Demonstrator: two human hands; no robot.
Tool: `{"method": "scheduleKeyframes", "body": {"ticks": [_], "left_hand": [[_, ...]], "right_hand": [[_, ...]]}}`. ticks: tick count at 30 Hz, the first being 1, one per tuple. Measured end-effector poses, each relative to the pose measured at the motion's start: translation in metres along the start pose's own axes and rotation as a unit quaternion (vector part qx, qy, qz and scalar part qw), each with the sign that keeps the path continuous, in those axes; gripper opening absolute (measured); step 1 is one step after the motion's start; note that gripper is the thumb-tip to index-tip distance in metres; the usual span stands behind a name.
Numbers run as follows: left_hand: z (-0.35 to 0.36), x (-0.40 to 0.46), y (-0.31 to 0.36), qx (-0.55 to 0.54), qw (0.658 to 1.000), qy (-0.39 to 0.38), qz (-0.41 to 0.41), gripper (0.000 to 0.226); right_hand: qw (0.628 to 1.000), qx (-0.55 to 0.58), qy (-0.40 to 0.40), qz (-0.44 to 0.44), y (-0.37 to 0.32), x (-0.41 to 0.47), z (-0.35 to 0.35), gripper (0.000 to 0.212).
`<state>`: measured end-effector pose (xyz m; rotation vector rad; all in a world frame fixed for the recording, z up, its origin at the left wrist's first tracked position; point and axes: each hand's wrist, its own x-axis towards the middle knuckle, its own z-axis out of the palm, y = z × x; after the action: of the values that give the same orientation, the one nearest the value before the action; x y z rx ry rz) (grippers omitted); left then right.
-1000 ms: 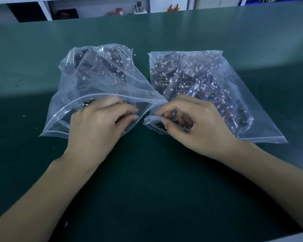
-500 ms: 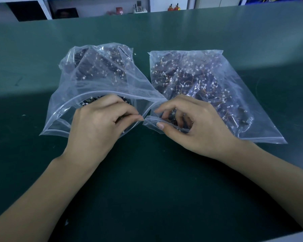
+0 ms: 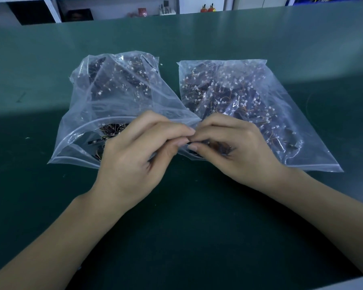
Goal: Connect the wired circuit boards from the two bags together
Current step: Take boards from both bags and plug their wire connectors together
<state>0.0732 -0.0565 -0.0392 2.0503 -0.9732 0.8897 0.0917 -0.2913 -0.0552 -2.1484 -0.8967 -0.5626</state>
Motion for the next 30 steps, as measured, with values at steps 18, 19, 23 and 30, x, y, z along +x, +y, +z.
{"method": "scheduleKeyframes", "body": {"ticks": [18,19,23,30], "left_hand": [[0.003,-0.006,-0.006,0.048,0.997,0.002,-0.064,0.012],[0.003,-0.006,-0.007,0.051,0.997,0.001,-0.061,0.012],[0.002,-0.006,-0.009,0.054,0.997,-0.007,-0.055,0.014],[0.004,-0.005,-0.006,0.054,0.996,-0.011,-0.063,0.014]], "right_hand": [[0.998,0.028,0.048,-0.019,-0.001,0.001,-0.006,0.004],[0.998,0.027,0.045,-0.018,-0.001,0.001,-0.006,0.004],[0.999,0.027,0.042,-0.018,-0.004,0.002,-0.006,0.004],[1.0,0.005,0.03,-0.005,-0.005,0.002,-0.004,0.004]]}}
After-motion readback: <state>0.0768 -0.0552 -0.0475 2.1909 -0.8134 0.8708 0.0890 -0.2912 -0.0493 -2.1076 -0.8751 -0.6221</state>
